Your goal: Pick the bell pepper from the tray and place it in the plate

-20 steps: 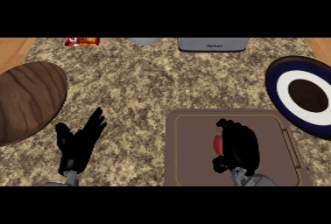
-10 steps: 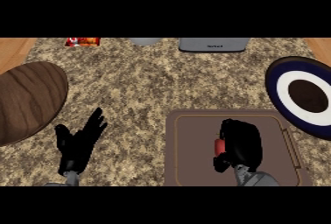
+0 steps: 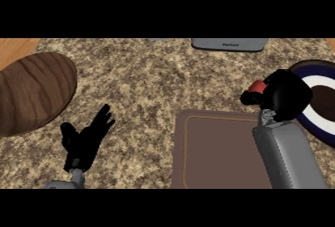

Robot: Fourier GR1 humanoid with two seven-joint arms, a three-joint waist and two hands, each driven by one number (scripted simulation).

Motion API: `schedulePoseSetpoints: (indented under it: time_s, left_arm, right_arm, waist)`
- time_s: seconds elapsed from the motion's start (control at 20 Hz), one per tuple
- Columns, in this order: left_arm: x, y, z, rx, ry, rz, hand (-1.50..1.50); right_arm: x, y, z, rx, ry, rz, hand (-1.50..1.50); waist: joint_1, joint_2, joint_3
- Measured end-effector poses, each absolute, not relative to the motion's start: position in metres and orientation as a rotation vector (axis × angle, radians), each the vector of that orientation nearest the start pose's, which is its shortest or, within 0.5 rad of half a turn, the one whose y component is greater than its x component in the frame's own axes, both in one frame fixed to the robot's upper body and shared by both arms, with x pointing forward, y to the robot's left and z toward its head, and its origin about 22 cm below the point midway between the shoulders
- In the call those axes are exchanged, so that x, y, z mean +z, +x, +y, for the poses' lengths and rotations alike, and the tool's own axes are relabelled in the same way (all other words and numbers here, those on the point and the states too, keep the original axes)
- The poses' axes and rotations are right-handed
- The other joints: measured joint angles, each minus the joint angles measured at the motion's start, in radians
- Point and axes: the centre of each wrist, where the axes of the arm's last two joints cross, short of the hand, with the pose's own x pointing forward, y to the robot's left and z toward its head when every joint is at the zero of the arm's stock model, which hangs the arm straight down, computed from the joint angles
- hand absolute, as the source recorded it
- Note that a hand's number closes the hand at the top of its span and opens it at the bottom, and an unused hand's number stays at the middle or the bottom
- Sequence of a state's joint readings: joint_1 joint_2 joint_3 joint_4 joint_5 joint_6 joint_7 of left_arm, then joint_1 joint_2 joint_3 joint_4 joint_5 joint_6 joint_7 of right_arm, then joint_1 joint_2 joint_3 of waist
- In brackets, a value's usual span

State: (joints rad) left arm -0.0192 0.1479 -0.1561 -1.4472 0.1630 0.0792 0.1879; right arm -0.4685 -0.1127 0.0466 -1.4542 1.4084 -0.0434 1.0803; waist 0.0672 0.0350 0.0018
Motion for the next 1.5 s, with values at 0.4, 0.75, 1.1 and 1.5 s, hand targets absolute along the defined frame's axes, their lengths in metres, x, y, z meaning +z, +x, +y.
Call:
schedulePoseSetpoints:
  time_s: [0.4, 0.75, 1.1, 1.5]
  left_arm:
    - [-0.018, 0.248, 0.217, -0.1, -0.068, -1.261, 0.0]
    - [-0.017, 0.249, 0.215, -0.106, -0.062, -1.257, 0.0]
    - [-0.02, 0.247, 0.22, -0.096, -0.057, -1.247, 0.0]
    - [-0.022, 0.244, 0.226, -0.057, -0.039, -1.234, 0.0]
  right_arm:
    - [0.16, 0.375, -0.217, -0.034, -1.867, -0.863, 1.5]
    - [0.181, 0.383, -0.237, -0.278, -2.019, -0.866, 1.5]
    - [0.167, 0.379, -0.262, -0.427, -2.13, -0.863, 1.5]
    - [0.132, 0.36, -0.314, -0.529, -2.262, -0.763, 1.5]
  waist:
    - [0.05, 0.014, -0.001]
    - [0.05, 0.014, 0.003]
    - [0.028, 0.008, 0.005]
    - [-0.008, -0.004, 0.005]
